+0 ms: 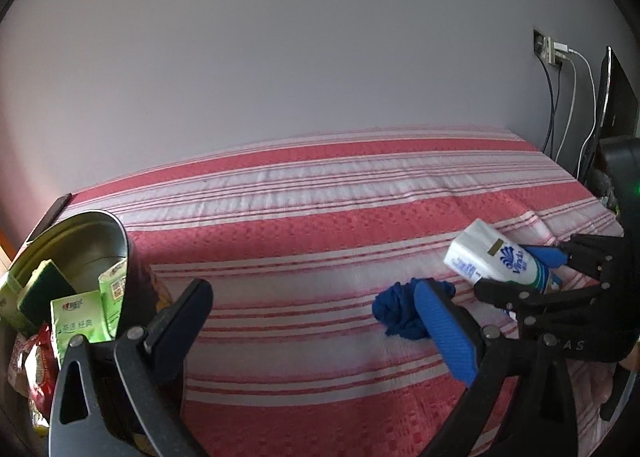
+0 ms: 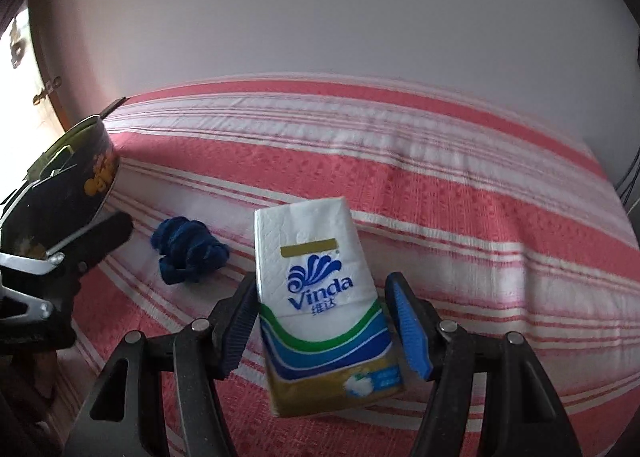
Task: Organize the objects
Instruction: 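Grasp the blue cloth with left tool while right tool grasps Vinda tissue pack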
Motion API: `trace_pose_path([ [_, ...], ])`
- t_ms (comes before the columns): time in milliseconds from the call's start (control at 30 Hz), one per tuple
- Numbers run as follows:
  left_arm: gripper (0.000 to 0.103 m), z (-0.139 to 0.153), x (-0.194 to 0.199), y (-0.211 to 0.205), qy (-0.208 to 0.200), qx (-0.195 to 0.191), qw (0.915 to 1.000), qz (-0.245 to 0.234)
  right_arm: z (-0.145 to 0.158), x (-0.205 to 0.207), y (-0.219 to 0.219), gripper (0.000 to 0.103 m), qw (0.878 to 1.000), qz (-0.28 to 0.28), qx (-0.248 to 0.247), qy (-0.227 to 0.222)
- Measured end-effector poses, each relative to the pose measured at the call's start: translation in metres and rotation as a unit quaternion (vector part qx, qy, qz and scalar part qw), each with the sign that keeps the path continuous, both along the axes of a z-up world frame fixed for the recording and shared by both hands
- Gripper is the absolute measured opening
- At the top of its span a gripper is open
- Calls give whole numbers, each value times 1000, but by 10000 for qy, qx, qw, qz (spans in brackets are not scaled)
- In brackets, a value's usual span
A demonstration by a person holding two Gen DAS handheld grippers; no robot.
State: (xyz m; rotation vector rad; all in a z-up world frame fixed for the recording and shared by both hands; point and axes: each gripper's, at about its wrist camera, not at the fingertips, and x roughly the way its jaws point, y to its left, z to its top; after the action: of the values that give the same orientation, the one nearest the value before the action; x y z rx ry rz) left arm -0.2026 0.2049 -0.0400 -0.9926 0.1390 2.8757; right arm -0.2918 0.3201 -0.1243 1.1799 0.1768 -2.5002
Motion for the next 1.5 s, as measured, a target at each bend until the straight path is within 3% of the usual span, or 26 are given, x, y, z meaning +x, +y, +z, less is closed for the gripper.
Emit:
trace_pose_path([
  [67,102,-1,-2,2,-65,-58,10000,-49,-1,0,-2,55,9998,-155,148,44],
  [500,102,-11,-15,37,-499,-410,9952,-730,1,-1,16,54,9922,-1244,-89,3],
  [567,97,-15,-19,40,-664,-405,9933,-850,2,-1,15,54,9917,-1284,-13,19],
  [700,77,-20,-28,42,-944,-242,9901,-1007,4,-1,8,55,9915,-1282,195,79],
  [800,46,-24,-34,36,-1144,35,9877,-1067,5,3,11,55,9914,-1299,160,46],
  [833,46,-25,-35,35,-1196,111,9866,-1103,4,3,11,55,9913,-1307,147,43],
  [1133,44,-10,-16,34,-690,117,9894,-1271,6,2,10,55,9912,-1312,162,82],
  [1500,44,5,-5,16,-17,86,9971,-754,17,17,8,55,9902,-1318,-33,465],
])
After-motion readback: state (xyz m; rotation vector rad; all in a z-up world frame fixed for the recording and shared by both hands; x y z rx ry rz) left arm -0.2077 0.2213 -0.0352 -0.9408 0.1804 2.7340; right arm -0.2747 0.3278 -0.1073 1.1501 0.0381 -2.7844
